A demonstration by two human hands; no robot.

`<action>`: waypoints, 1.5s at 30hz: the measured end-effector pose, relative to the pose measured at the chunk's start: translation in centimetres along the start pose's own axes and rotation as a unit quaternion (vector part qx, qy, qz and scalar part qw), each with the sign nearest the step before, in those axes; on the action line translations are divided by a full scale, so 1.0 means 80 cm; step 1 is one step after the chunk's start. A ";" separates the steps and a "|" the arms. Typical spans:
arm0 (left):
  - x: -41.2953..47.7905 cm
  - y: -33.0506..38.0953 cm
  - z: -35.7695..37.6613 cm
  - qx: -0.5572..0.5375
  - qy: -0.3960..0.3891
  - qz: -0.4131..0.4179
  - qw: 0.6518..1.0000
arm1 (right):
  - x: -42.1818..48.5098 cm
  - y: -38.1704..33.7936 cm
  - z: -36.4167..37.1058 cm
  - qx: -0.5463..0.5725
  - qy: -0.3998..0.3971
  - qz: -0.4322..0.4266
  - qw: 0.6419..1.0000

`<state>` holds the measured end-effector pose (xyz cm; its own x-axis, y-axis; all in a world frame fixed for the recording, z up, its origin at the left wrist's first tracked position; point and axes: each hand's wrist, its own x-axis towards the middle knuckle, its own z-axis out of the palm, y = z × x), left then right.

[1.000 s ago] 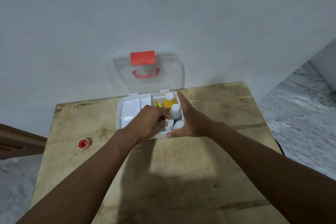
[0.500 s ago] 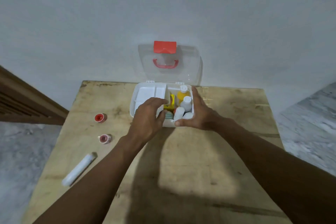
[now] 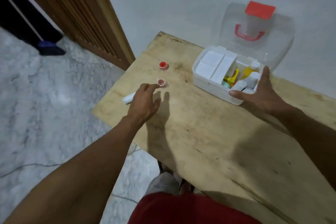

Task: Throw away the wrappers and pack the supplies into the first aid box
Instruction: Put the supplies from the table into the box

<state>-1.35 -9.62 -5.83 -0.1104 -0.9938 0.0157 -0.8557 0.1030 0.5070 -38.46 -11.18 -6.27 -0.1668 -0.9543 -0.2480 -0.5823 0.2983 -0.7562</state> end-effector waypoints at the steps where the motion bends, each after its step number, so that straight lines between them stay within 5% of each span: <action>1: -0.002 -0.012 -0.005 0.019 -0.012 -0.017 1.000 | 0.001 0.001 0.000 -0.007 0.002 0.001 1.000; 9: 0.005 -0.061 -0.034 0.206 -0.127 -0.034 0.970 | 0.008 0.007 -0.001 -0.028 -0.004 -0.006 1.000; 25: 0.032 -0.066 -0.025 0.267 -0.163 -0.020 0.950 | 0.021 0.022 0.005 0.026 -0.002 -0.012 1.000; 36: 0.041 -0.025 -0.053 -0.008 -0.152 -0.039 0.988 | 0.010 0.018 0.007 0.025 -0.005 -0.008 1.000; 45: 0.120 0.083 -0.061 -0.189 -0.231 -0.017 0.954 | 0.003 0.006 0.006 0.020 -0.022 0.023 0.999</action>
<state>-5.60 -18.71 1.89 -0.3712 -0.8622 -0.3447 -0.6298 -0.0390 0.7758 -38.41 -11.30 -6.96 -0.1563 -0.9384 -0.3083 -0.5423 0.3424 -0.7672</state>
